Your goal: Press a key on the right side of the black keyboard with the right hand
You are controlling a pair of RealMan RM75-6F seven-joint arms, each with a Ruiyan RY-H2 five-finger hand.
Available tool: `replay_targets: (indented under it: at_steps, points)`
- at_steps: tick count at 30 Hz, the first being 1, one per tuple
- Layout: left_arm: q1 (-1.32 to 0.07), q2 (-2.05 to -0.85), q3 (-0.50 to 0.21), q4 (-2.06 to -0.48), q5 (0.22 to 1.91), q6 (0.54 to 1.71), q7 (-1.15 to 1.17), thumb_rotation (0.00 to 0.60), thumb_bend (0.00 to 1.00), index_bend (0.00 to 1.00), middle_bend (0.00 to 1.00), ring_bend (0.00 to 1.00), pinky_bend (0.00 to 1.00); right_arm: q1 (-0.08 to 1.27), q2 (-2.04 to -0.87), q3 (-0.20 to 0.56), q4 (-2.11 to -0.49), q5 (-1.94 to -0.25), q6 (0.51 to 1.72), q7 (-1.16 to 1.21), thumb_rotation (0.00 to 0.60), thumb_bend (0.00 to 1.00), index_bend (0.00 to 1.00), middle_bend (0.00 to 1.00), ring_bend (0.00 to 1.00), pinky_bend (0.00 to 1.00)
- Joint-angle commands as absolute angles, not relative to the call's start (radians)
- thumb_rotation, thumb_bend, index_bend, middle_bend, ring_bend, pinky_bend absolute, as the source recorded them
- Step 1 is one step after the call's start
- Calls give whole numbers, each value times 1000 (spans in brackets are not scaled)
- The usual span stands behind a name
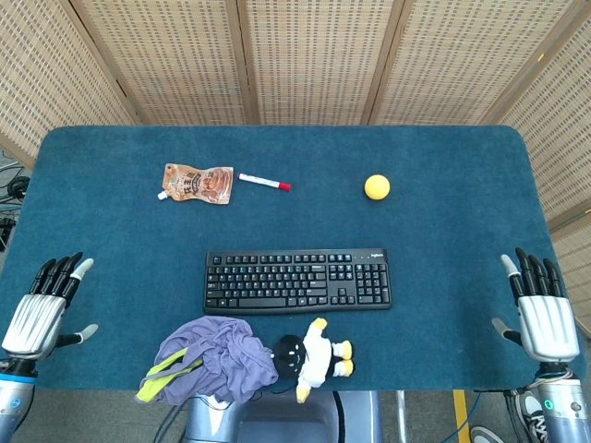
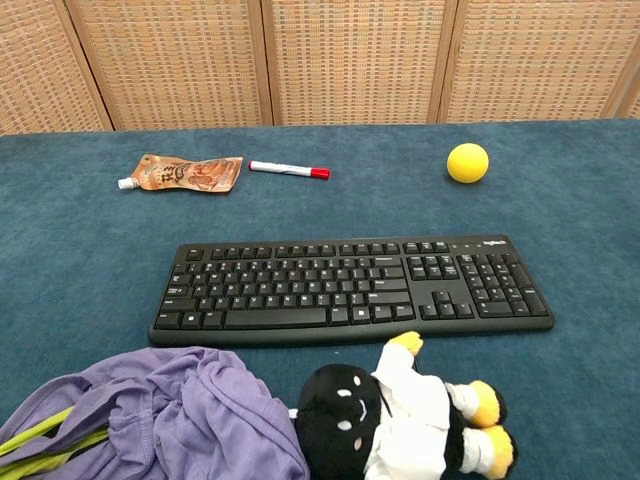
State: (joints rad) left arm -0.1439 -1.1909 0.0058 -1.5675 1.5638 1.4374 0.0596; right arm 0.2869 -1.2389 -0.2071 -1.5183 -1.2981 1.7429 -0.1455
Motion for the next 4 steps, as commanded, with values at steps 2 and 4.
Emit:
replay_targets:
  at_steps: [2,4]
  points:
    - [-143,-1193,9,-1567,1573,1442,64,600,37,0,0,0,0,256,-1240,-200,-1501,-1335,1760,-133,600,0,0,0,0,0]
    - [-143,-1194,12,-1567,1576,1441,67,600,37,0,0,0,0,248,-1238,-195,-1501,-1341,1760,-127,600,0,0,0,0,0]
